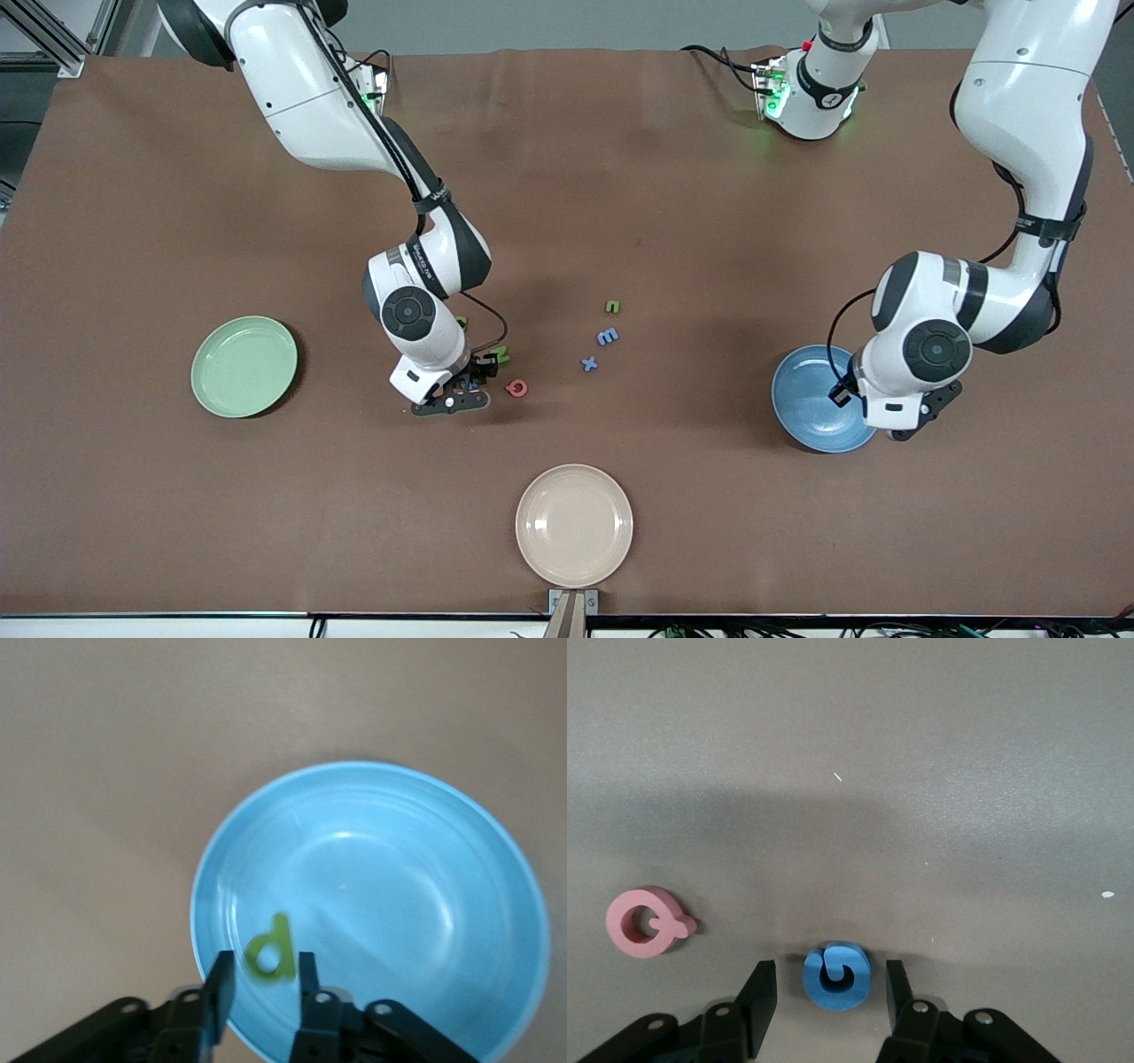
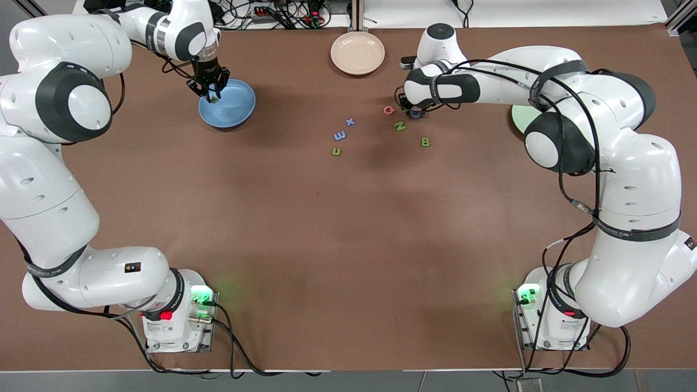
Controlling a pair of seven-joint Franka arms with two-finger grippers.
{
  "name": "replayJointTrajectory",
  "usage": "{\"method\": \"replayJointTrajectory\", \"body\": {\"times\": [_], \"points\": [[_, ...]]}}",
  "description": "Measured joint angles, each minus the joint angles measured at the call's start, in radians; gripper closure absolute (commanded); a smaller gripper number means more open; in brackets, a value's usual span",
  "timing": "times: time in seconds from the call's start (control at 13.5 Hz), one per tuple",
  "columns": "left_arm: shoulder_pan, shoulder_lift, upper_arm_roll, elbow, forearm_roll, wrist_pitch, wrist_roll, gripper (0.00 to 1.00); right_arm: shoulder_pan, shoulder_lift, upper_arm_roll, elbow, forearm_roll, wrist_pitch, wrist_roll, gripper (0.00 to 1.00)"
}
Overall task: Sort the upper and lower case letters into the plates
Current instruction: 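Drop the green d in the blue plate while the right gripper grasps the G, then drop the blue G in the green plate while the left gripper grasps the m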
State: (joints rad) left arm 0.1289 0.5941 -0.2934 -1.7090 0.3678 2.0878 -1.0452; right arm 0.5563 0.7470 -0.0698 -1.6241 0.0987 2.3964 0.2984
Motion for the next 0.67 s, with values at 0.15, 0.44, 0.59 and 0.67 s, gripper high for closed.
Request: {"method": "replayJointTrajectory", "body": {"times": [0.15, 0.44, 0.59, 0.67], "points": [[0.007, 0.005, -0.002, 0.001, 0.000, 0.006, 0.000, 0.00, 0.000, 0.005, 0.000, 0.000, -0.001, 0.000, -0.001, 0.42], [-0.003, -0.005, -0.113, 0.011, -0.023, 0.004, -0.045, 0.00, 0.000, 0.016, 0.000, 0.005, -0.005, 0.000, -0.003, 0.50], [-0.047, -0.007, -0.173, 0.012, -0.023, 0.003, -0.152, 0.00, 0.000, 0.016, -0.002, 0.007, -0.006, -0.001, -0.003, 0.61], [-0.088, -0.006, -0.183, 0.012, -0.023, 0.003, -0.208, 0.00, 0.000, 0.016, -0.002, 0.007, -0.007, -0.002, -0.005, 0.66]]}}
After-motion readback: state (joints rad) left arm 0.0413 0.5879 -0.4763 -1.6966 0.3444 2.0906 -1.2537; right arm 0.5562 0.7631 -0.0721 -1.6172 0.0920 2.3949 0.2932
